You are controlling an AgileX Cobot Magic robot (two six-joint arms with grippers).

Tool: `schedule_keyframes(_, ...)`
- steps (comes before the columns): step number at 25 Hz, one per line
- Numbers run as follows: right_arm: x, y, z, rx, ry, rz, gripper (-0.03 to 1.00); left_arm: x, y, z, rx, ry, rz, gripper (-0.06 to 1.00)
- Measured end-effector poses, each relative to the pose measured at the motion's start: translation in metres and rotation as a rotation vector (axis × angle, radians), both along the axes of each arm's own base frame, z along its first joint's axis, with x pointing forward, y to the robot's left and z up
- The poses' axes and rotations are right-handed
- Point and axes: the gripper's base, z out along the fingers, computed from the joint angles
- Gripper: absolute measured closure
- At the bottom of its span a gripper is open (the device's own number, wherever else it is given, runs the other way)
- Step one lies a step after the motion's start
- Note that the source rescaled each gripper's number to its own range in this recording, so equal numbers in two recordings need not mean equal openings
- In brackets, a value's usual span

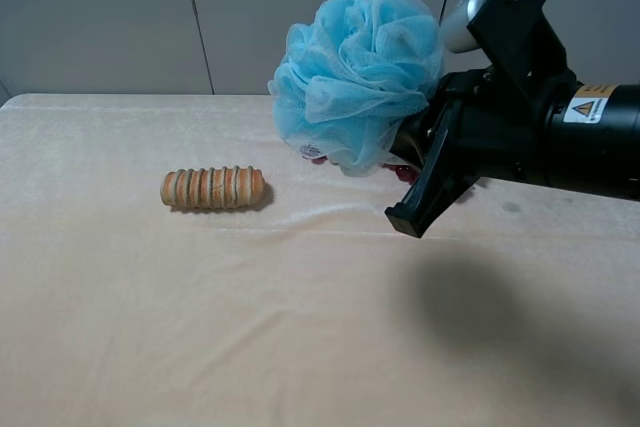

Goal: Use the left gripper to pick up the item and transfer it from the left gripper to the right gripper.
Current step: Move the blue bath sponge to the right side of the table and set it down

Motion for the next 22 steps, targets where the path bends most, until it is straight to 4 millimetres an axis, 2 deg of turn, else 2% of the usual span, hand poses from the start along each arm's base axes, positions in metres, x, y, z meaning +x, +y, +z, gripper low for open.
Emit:
schedule_keyframes(7, 0.000, 0.000, 0.000, 0.038, 0.035, -0.021, 0.95, -0.018, 0.011, -0.026, 0.004, -0.093, 0.010, -0.06)
schedule_keyframes(11, 0.000, 0.000, 0.000, 0.054, 0.050, -0.029, 0.95, -0.023, 0.013, -0.027, 0.005, -0.141, -0.008, -0.06)
schedule_keyframes(22, 0.000, 0.000, 0.000, 0.065, 0.061, -0.035, 0.95, -0.022, 0.016, -0.026, 0.049, -0.172, -0.002, -0.05)
